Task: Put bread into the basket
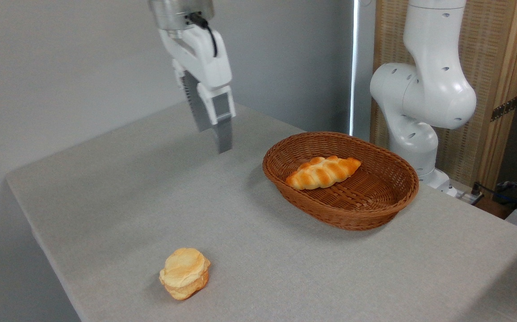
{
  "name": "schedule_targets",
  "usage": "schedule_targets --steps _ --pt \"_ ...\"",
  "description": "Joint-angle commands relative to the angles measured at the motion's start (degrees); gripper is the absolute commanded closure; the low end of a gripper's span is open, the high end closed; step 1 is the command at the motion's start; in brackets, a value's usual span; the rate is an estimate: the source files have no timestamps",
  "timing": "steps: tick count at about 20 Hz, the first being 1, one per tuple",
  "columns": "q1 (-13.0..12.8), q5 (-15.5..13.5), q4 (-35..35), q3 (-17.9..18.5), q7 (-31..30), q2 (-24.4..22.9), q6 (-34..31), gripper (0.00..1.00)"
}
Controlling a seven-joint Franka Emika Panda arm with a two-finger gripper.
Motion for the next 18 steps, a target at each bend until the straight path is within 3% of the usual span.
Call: schedule_targets --steps 1,10,14,18 --pt "-0.2 -1.4 7.4 1.7 -0.6 4.4 -2.8 0.00" --pt "-0.2 -1.2 7.4 2.9 -2.5 4.2 -0.8 0.00" --pt "-0.2 -1.1 7.4 3.0 -6.5 4.1 -1.0 0.00" --pt "-0.3 1.3 7.4 2.9 -7.2 4.1 -1.7 0.00"
